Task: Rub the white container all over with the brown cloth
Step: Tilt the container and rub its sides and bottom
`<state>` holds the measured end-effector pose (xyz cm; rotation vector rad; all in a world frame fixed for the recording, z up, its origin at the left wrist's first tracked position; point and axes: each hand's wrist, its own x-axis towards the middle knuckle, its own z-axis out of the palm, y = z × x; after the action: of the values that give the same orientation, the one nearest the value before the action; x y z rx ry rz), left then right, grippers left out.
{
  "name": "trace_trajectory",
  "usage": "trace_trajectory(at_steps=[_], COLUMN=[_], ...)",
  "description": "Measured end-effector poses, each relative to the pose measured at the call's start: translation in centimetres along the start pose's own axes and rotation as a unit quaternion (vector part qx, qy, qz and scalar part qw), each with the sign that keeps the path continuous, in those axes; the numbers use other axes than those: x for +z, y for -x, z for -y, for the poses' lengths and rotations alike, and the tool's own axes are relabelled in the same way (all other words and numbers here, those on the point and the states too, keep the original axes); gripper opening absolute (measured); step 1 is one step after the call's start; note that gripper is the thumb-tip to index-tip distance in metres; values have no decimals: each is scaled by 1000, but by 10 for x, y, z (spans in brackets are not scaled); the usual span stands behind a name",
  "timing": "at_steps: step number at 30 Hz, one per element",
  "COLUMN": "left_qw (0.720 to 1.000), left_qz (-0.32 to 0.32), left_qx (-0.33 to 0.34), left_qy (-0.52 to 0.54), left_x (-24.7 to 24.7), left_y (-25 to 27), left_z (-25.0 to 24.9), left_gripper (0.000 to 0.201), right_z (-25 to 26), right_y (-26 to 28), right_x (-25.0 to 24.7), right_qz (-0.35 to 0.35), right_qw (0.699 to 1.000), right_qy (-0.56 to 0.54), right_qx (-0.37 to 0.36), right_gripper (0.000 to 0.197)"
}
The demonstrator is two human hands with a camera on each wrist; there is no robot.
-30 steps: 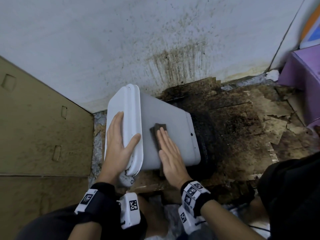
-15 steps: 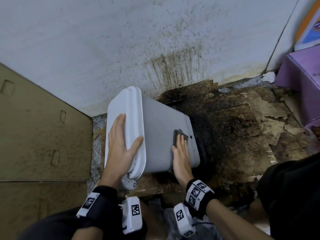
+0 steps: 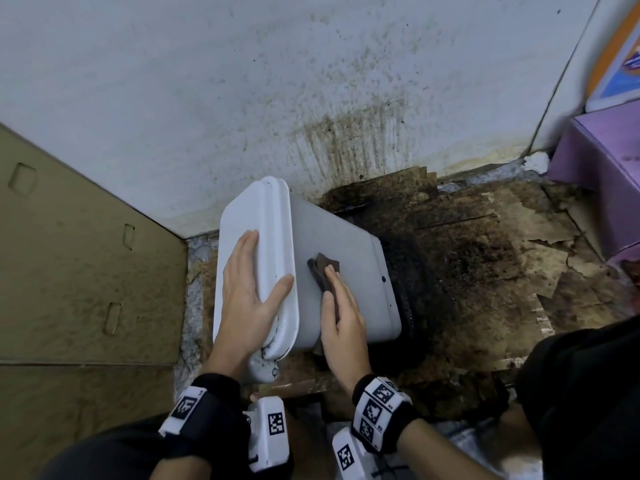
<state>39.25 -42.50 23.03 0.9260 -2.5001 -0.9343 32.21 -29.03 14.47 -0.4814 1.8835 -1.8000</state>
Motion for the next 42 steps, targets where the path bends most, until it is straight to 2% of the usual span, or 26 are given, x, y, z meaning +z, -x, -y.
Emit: trace_trajectory(at_steps=[3, 6, 9, 11, 12, 14, 17, 20, 29, 31, 33, 35, 37, 39, 42], left_qw=[1000, 1000, 1000, 999, 999, 999, 999, 999, 995, 996, 994, 983, 974, 977, 988], left_qz=[3, 2, 14, 22, 20, 19, 32, 37, 68, 79, 85, 49, -14, -55, -53], left_qx=[0, 0, -11, -25, -27, -24, 2, 23, 38, 31, -4, -16, -20, -44, -110], left_qy=[-8, -25, -4, 29, 36, 38, 5, -29, -64, -33, 63, 176, 226, 203, 93], left_x=[1, 3, 7, 13, 17, 25, 37, 47, 69, 72, 69, 61, 52, 43, 33], left_y=[0, -2, -2, -3, -3, -3, -3, -4, -6, -7, -5, 0, 4, 1, -4], left_z=[-4, -8, -18, -27, -32, -44, -64, -79, -103, -110, -119, -126, -126, -113, -79], left_gripper=[86, 87, 80, 68, 64, 62, 76, 84, 83, 75, 60, 58, 59, 57, 58], right_z=[6, 17, 33, 52, 63, 76, 79, 83, 76, 75, 74, 74, 75, 76, 82], right_y=[-7, -24, -46, -53, -54, -54, -48, -35, -23, -24, -27, -30, -32, -35, -39], right_x=[-6, -14, -30, -44, -50, -56, -60, -70, -90, -96, -103, -109, -114, -117, -121], right_qz=[-28, -48, -2, 39, 55, 82, 73, 72, 65, 58, 52, 53, 53, 50, 48], right_qw=[998, 982, 939, 910, 905, 914, 953, 978, 992, 994, 994, 991, 990, 991, 988], right_qy=[-37, -127, -273, -361, -380, -369, -272, -187, -103, -93, -93, -106, -113, -108, -117], right_qx=[42, 133, 208, 201, 185, 146, 115, 58, 27, 24, 36, 56, 68, 69, 86], right_gripper=[40, 44, 43, 42, 40, 39, 46, 40, 50, 50, 51, 52, 53, 53, 54])
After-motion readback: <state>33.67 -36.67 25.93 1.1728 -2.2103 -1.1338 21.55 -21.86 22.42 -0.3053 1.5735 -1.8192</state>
